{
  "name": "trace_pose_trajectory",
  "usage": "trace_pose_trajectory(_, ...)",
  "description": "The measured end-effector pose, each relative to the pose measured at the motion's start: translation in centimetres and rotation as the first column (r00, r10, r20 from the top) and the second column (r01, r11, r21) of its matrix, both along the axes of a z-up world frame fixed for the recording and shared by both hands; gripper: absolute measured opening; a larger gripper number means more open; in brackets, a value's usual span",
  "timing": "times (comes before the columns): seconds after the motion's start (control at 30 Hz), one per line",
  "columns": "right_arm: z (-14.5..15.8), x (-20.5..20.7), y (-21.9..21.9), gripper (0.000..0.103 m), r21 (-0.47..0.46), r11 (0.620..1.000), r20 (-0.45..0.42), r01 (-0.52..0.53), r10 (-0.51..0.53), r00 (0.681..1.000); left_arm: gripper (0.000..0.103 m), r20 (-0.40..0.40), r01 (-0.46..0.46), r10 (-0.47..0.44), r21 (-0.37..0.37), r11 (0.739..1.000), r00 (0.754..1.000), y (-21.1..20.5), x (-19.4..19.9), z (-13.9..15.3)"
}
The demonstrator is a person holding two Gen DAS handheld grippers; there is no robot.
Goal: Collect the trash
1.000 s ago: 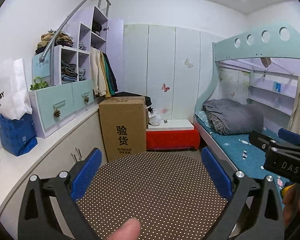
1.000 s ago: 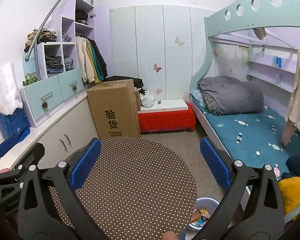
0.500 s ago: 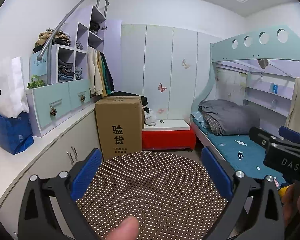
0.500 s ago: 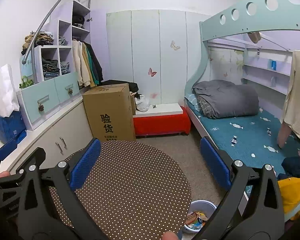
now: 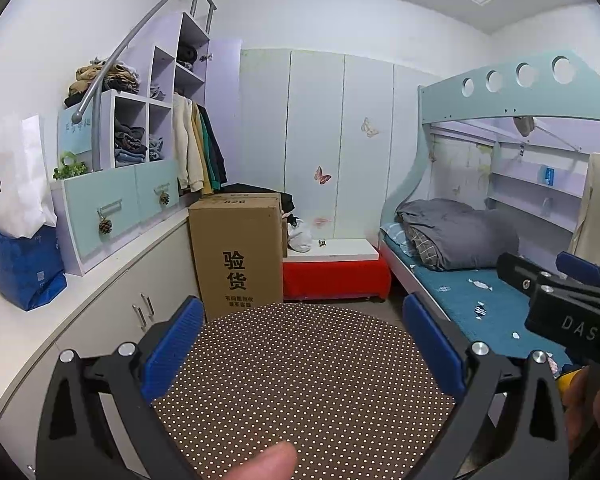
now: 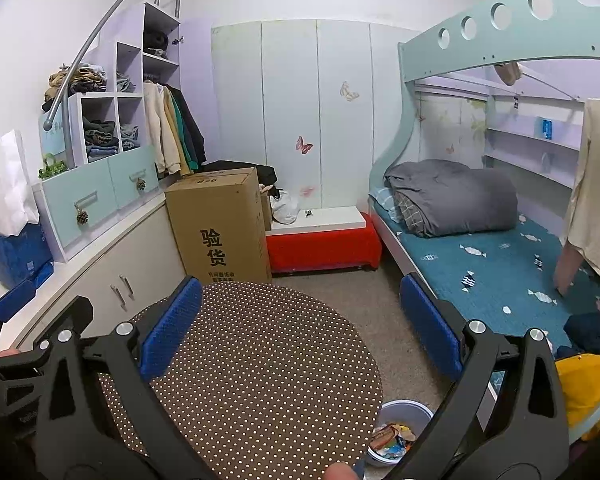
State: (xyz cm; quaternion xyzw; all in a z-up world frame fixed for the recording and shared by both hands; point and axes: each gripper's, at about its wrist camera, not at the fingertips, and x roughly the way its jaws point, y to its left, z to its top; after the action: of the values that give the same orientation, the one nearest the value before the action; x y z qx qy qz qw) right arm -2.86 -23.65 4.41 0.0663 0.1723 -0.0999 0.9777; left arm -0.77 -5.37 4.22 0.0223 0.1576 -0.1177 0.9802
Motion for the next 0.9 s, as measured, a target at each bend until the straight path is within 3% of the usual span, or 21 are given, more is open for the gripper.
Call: trace_pose_trajectory(0.9,-0.30,0.13,-0.21,0.097,0.011,1.000,-0.001,0.005,-0.005,1.000,0.098,0.025,-0.020,0.020,0.001,1.000,0.999,-0.51,-0.50,0.26)
